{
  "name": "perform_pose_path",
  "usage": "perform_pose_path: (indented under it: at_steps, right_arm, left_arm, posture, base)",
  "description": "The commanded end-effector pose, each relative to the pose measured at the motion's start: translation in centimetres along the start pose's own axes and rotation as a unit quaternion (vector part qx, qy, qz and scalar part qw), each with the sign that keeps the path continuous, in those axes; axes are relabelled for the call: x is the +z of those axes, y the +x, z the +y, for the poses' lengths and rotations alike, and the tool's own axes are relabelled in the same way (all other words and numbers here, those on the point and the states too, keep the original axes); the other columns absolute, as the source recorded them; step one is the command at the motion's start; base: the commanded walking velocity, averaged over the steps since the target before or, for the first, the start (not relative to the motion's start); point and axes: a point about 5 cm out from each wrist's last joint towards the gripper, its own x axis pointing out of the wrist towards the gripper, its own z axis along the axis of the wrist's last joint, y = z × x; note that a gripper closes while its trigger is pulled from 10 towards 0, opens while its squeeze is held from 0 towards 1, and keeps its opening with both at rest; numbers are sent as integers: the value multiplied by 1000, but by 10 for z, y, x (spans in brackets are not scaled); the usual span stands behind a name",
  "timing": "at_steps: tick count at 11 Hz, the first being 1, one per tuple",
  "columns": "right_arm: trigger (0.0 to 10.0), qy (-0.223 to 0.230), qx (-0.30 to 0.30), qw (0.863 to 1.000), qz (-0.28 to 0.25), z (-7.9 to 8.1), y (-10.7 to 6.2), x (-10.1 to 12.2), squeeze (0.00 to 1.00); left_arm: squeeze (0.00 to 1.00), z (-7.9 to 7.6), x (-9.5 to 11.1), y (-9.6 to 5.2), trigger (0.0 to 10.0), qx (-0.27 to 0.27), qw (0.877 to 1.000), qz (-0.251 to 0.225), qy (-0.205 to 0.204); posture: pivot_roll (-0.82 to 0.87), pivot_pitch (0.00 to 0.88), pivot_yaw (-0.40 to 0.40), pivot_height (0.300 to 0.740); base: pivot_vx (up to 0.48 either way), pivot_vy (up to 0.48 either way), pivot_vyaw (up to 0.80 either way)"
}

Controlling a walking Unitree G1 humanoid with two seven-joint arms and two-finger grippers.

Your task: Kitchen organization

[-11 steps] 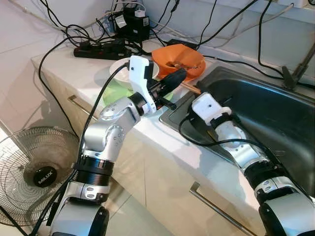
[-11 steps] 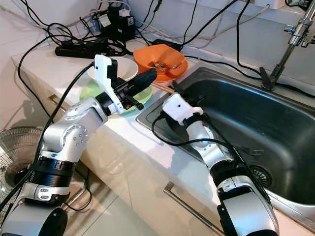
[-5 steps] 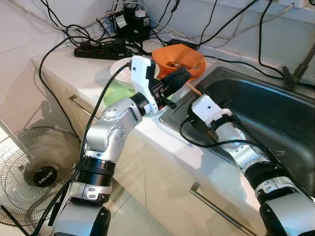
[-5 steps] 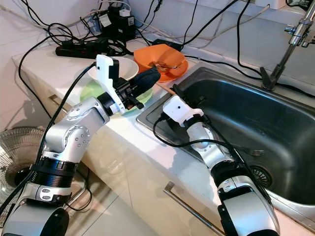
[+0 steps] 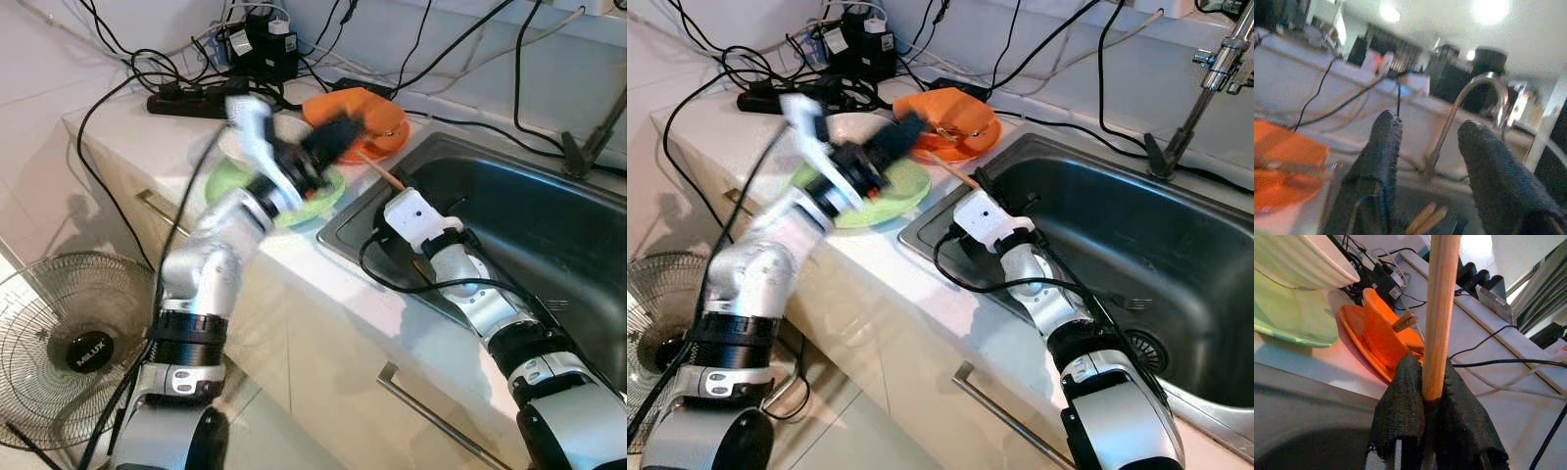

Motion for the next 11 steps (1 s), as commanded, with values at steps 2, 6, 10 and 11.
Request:
perform_pose_path:
  at_steps: [2,6,10,11]
  right_arm:
    - [0,-3,-7,1000,5,-4,3,0,0]
    - [0,42,-42,998,36,-14,4,-6,0]
    - [10000,178,-143,962,150,-41,1,-34,0]
    - [10000,237,-160,936,207,-43,-5,-49,0]
  left_arm:
    - [141,-11,6,3,10000,-35,999,-8,-3]
    - [0,-11,4,0,10000,-26,1000,-6,3]
    - [0,-4,-21,-12,10000,13,998,47,51]
    - [0,1,-39,-23,10000,34,992,95,76]
  posture:
    - [220,0,14,740]
    - [222,0,9,740]
    - [214,0,11,740]
    - [215,0,11,740]
  base:
    - [0,0,0]
    - [0,0,0]
    - [0,0,0]
    - [0,0,0]
